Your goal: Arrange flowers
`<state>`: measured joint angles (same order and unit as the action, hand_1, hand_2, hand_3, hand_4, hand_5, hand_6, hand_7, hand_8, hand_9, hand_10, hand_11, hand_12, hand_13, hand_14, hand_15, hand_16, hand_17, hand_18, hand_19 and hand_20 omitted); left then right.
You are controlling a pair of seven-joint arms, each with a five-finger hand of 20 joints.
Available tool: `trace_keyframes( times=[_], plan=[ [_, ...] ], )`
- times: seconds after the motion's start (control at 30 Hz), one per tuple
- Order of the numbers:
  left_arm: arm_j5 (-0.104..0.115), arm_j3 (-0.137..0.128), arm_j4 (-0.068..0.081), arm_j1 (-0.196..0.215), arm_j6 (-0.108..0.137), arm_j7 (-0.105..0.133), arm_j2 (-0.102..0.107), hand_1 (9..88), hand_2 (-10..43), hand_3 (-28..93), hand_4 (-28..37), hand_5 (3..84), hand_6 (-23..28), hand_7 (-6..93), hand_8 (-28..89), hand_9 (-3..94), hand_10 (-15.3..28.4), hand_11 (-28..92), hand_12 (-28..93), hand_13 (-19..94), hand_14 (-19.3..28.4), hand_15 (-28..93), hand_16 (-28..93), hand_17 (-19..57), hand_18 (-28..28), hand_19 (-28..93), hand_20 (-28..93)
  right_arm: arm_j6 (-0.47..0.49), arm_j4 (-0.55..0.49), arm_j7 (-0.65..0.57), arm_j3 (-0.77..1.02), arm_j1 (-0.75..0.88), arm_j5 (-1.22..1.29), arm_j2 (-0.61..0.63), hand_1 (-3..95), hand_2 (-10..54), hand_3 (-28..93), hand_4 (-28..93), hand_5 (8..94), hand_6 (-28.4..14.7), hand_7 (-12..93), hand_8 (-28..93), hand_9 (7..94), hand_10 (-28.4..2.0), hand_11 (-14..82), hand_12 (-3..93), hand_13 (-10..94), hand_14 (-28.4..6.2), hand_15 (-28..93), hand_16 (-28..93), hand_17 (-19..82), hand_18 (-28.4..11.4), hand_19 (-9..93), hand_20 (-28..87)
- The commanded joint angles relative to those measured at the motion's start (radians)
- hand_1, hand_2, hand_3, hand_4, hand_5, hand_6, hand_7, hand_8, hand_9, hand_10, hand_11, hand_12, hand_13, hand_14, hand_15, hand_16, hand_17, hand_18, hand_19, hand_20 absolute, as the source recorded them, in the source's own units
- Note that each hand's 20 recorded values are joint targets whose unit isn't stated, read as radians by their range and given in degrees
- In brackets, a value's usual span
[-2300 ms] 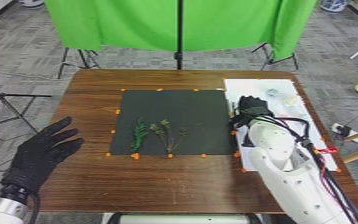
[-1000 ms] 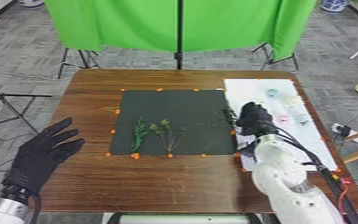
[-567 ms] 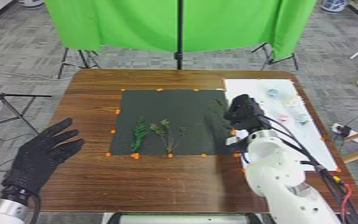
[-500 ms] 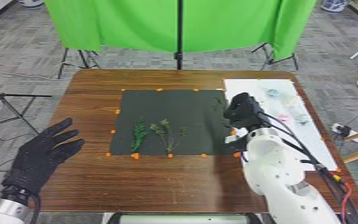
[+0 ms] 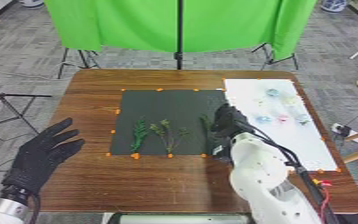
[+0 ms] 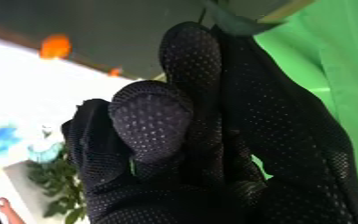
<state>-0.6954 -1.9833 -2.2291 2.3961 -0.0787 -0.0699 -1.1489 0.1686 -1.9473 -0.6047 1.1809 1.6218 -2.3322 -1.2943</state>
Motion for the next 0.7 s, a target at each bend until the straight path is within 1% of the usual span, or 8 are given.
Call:
trace_keyframes(
  times=[0.03, 0.13, 0.2, 0.4, 0.5, 0.53, 0.57, 0.7],
  plan=[
    [-0.004, 0.002, 0.003, 0.012, -0.005, -0.011, -0.002, 26.1, -0.8, 71, -26.1, 33.6, 1.7, 25.2, -12, 29.3, 12.8, 31, 14, 27, 15.8, 47, -2, -7.1, 23.6, 54, 10, 0.102, -0.011, -0.030, -0.021, 0.019, -0.020, -0.083, 46.8, -9.5, 93, -16, 63.7, -15.9, 80, -25, 91.9, -5.3, 29.3, 39.9, 88, -2.6, 63, 30, 53, -19.6, 93, 54],
    [-0.005, 0.002, 0.003, 0.012, -0.007, -0.012, -0.004, 26.0, -0.8, 71, -26.1, 33.6, 1.7, 25.2, -12, 29.3, 12.8, 31, 14, 27, 15.8, 47, -2, -7.1, 23.7, 54, 10, 0.152, -0.004, -0.048, -0.022, 0.012, -0.018, -0.096, 46.5, -9.3, 91, -18, 62.9, -14.7, 79, -20, 91.8, -5.7, 30.1, 38.4, 89, -2.7, 63, 30, 54, -19.3, 93, 54],
    [-0.004, 0.002, 0.003, 0.015, -0.003, -0.010, -0.005, 26.0, -0.8, 71, -26.1, 33.6, 1.7, 25.2, -12, 29.2, 12.8, 31, 14, 27, 15.8, 47, -2, -7.1, 23.7, 54, 10, 0.201, -0.001, -0.067, -0.021, 0.007, -0.029, -0.102, 45.9, -9.0, 91, -19, 62.5, -13.5, 78, -17, 91.9, -6.1, 30.3, 36.9, 89, -2.8, 62, 30, 54, -19.2, 93, 53],
    [-0.003, 0.002, 0.004, 0.012, -0.001, -0.009, -0.004, 26.0, -0.9, 71, -26.1, 33.6, 1.8, 25.1, -12, 29.2, 12.8, 31, 14, 27, 15.8, 47, -2, -7.1, 23.7, 54, 10, 0.233, 0.016, -0.084, -0.020, 0.001, -0.048, -0.097, 43.1, -7.3, 90, -20, 61.5, -10.4, 76, -10, 91.8, -6.9, 31.4, 33.8, 89, -2.9, 61, 30, 54, -19.1, 93, 53],
    [-0.002, 0.003, 0.005, 0.011, -0.001, -0.011, -0.003, 26.1, -0.8, 71, -26.1, 33.6, 1.8, 25.1, -12, 29.2, 12.8, 31, 14, 27, 15.8, 47, -3, -7.1, 23.7, 54, 10, 0.232, 0.026, -0.088, -0.023, -0.002, -0.056, -0.095, 41.4, -6.7, 89, -21, 61.5, -9.9, 75, -9, 91.8, -7.7, 32.5, 31.2, 89, -3.0, 61, 30, 54, -19.1, 93, 53],
    [-0.002, 0.003, 0.005, 0.010, -0.002, -0.012, -0.004, 26.1, -0.8, 71, -26.2, 33.6, 1.8, 25.1, -12, 29.2, 12.8, 31, 14, 27, 15.8, 47, -3, -7.1, 23.7, 54, 10, 0.235, 0.028, -0.091, -0.021, -0.004, -0.052, -0.096, 40.4, -6.2, 89, -22, 61.6, -9.7, 75, -8, 91.6, -8.2, 34.4, 27.5, 89, -3.0, 61, 30, 54, -19.1, 93, 53],
    [-0.002, 0.004, 0.005, 0.009, -0.003, -0.012, -0.004, 26.1, -0.8, 71, -26.2, 33.6, 1.7, 25.1, -12, 29.2, 12.7, 31, 14, 27, 15.8, 47, -3, -7.1, 23.7, 54, 10, 0.241, 0.030, -0.095, -0.021, -0.006, -0.048, -0.097, 40.2, -6.0, 89, -22, 61.7, -9.6, 75, -8, 91.6, -8.4, 34.8, 26.5, 89, -3.1, 60, 30, 54, -19.1, 93, 53],
    [-0.004, 0.005, 0.006, 0.008, -0.003, -0.013, -0.005, 26.1, -0.8, 71, -26.1, 33.7, 1.8, 25.1, -12, 29.3, 12.8, 31, 14, 27, 15.9, 47, -3, -7.1, 23.7, 54, 10, 0.247, 0.034, -0.099, -0.019, -0.007, -0.040, -0.101, 37.5, -4.7, 86, -24, 62.8, -9.2, 73, -6, 92.2, -8.7, 34.5, 25.5, 90, -3.4, 60, 30, 54, -19.1, 93, 53]
  ],
)
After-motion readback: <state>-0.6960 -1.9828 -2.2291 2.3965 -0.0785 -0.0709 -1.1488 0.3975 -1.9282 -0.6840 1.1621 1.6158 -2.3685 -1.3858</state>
